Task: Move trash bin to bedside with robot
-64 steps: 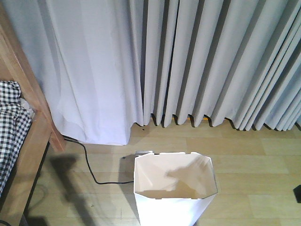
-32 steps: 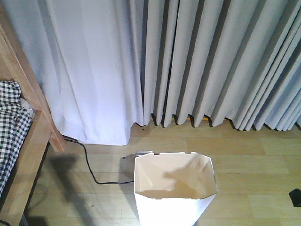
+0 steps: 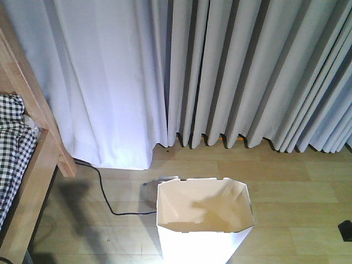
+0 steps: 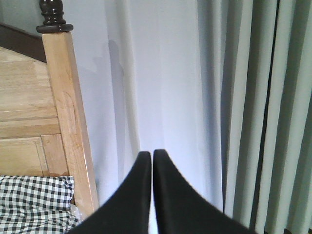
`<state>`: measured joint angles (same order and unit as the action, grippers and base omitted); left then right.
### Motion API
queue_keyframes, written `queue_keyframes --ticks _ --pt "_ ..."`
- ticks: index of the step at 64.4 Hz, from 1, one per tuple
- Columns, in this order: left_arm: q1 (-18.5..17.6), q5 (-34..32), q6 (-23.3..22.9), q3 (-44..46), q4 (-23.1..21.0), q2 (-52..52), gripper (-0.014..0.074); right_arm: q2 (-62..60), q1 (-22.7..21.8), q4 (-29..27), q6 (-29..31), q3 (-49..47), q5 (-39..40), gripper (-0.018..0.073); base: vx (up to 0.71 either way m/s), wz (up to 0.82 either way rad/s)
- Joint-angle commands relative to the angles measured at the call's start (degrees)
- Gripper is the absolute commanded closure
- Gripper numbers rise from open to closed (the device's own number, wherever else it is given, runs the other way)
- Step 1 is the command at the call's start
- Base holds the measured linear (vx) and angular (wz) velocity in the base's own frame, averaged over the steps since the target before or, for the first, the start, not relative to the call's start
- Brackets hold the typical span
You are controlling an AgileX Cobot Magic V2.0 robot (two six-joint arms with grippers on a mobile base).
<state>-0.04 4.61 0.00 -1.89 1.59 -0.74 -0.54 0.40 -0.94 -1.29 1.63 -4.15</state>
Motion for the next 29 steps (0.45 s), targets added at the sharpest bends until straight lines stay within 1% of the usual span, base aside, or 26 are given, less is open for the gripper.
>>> queue_keyframes --ticks 1,29 --pt "-0.37 -4.25 -0.79 -0.67 -0.54 -0.85 0.0603 -0.7 0.05 0.11 0.02 0.1 4.45 0.0568 0.0 0.0" --pt "-0.37 -4.25 -0.79 -0.67 -0.54 -0.85 0.0603 -0.7 0.05 0.11 0.02 0.1 4.45 0.0568 0.0 0.0"
